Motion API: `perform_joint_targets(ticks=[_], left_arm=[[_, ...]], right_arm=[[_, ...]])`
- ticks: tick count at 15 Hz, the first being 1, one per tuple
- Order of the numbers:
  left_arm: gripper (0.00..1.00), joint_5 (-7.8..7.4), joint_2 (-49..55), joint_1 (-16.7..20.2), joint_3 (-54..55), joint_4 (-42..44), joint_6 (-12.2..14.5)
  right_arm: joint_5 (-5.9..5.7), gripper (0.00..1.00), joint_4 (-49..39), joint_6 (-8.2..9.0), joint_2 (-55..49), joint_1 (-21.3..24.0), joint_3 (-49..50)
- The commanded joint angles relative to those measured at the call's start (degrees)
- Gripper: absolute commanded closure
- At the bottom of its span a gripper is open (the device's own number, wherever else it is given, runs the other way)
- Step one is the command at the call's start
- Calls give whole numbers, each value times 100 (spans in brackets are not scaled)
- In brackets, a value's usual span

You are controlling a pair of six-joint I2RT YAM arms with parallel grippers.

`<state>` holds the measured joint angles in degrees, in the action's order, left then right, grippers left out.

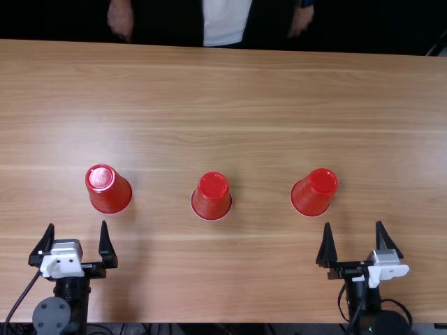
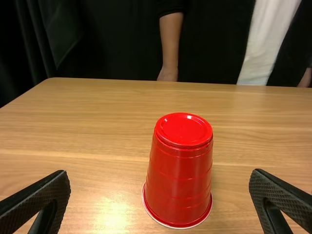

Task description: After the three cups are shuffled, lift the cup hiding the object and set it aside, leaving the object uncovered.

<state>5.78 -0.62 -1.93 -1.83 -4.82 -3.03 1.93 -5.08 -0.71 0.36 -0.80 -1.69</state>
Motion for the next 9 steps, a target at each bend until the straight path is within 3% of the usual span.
perform_joint_targets(ticks=[1,3,5,7,9], left_arm=[[0,13,62,-44,183,18,71],[0,-93,62,-44,183,123,71],[0,-620,62,-61,16,271,71],[0,-652,-175,-26,-1127,-214,71],[0,-652,-1115,-18,-2296,-1237,71]], right_arm=[[-25,0,-34,18,-36,36,82],[-35,0,-66,18,-36,62,-6],[-46,0,-24,-3,-36,71,-226],[-35,0,261,-13,61,71,-780],[-46,0,852,-13,746,62,-1588]])
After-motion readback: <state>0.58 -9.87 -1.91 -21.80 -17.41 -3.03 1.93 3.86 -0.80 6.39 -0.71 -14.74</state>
